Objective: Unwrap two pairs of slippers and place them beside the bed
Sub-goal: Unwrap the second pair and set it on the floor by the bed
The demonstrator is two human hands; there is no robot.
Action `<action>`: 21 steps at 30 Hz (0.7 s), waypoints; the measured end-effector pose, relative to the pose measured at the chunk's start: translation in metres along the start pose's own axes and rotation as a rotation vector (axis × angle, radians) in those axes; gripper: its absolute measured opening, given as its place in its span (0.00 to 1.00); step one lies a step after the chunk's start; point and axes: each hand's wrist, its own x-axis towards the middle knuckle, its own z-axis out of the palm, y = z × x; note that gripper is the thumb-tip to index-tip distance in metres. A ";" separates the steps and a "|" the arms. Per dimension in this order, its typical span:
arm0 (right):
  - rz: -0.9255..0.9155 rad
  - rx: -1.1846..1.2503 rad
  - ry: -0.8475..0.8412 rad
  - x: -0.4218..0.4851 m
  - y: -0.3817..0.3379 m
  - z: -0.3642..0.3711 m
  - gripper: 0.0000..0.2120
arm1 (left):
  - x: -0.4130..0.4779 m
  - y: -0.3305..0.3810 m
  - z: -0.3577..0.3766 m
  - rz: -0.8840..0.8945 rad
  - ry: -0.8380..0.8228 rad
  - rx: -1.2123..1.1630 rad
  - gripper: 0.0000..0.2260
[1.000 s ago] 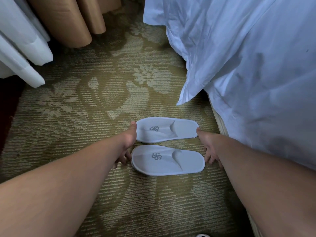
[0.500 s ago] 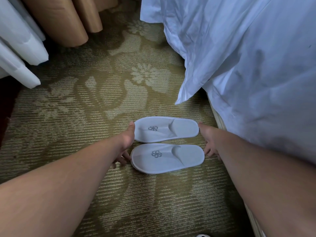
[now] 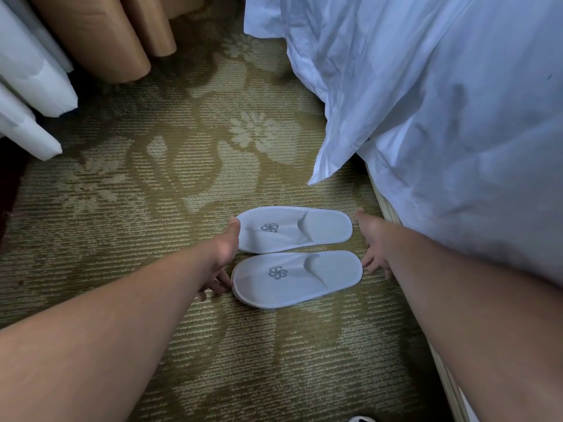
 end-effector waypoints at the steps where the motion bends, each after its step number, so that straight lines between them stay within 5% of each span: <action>1: 0.004 0.001 -0.001 0.000 0.000 0.000 0.47 | 0.000 0.000 0.000 -0.002 -0.006 -0.001 0.48; 21: -0.053 0.004 0.003 0.005 -0.007 -0.001 0.47 | -0.002 -0.002 0.000 -0.021 -0.036 -0.058 0.50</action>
